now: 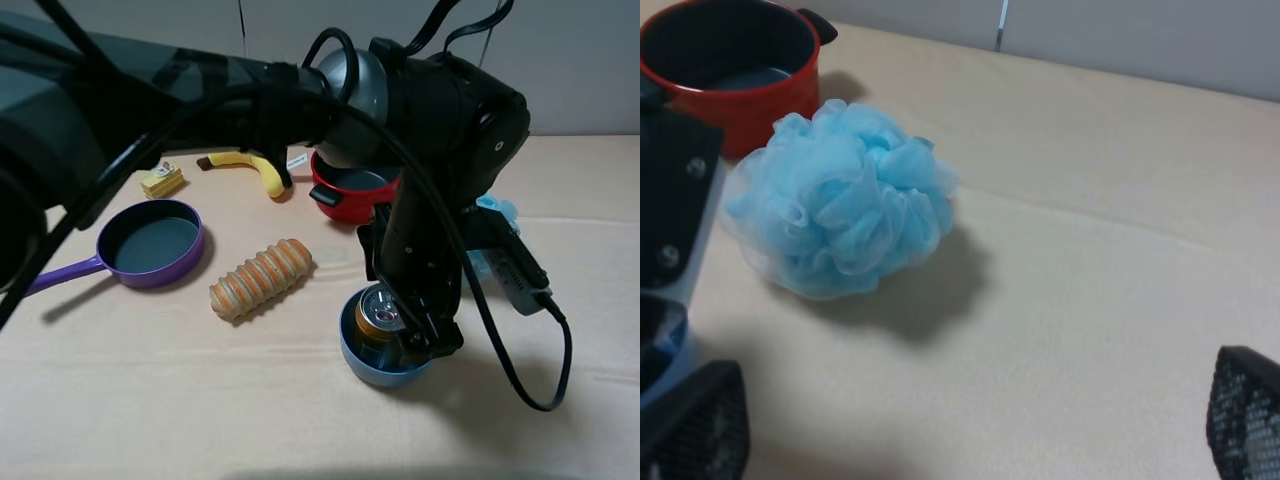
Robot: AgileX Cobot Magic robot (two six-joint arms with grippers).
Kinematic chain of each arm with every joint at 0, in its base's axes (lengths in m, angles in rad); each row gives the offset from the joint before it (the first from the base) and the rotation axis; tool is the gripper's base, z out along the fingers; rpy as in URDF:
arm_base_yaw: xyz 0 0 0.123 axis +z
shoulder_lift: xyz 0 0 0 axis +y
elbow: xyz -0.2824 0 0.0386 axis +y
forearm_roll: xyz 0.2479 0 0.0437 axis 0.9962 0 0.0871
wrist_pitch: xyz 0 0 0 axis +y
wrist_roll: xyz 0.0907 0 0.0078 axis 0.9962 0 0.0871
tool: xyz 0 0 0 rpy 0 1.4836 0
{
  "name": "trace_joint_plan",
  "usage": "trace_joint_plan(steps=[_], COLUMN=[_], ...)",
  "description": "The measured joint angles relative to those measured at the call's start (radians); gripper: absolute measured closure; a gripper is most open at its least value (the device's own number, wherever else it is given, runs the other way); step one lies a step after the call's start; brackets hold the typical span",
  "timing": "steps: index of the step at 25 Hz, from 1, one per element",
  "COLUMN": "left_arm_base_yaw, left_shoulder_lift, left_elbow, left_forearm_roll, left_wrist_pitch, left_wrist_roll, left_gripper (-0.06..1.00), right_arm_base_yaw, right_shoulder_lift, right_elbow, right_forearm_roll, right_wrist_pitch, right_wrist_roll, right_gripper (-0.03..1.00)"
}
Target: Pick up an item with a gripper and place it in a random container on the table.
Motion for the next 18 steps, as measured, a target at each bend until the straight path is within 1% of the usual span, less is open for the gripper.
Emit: trace_joint_plan(steps=[6, 13, 18], left_arm_base_yaw=[0.0, 0.0, 0.0], left_shoulder_lift=[-0.08, -0.188, -0.274], left_elbow=[0.0, 0.002, 0.044], left_forearm_roll=[-0.001, -0.002, -0.002], left_wrist_pitch=[0.014, 0.016, 0.017], left_wrist_roll=[-0.005, -0.049, -0.057], left_gripper=[-0.05, -0.05, -0.05], right_arm_base_yaw=[0.0, 0.0, 0.0], right_shoulder_lift=[0.0, 0.0, 0.0], right_elbow=[0.0, 0.0, 0.0], right_forearm_roll=[0.0, 0.0, 0.001], right_wrist_pitch=[0.0, 0.0, 0.0], right_wrist_roll=[0.0, 0.0, 0.0], right_gripper=[0.27, 0.27, 0.27])
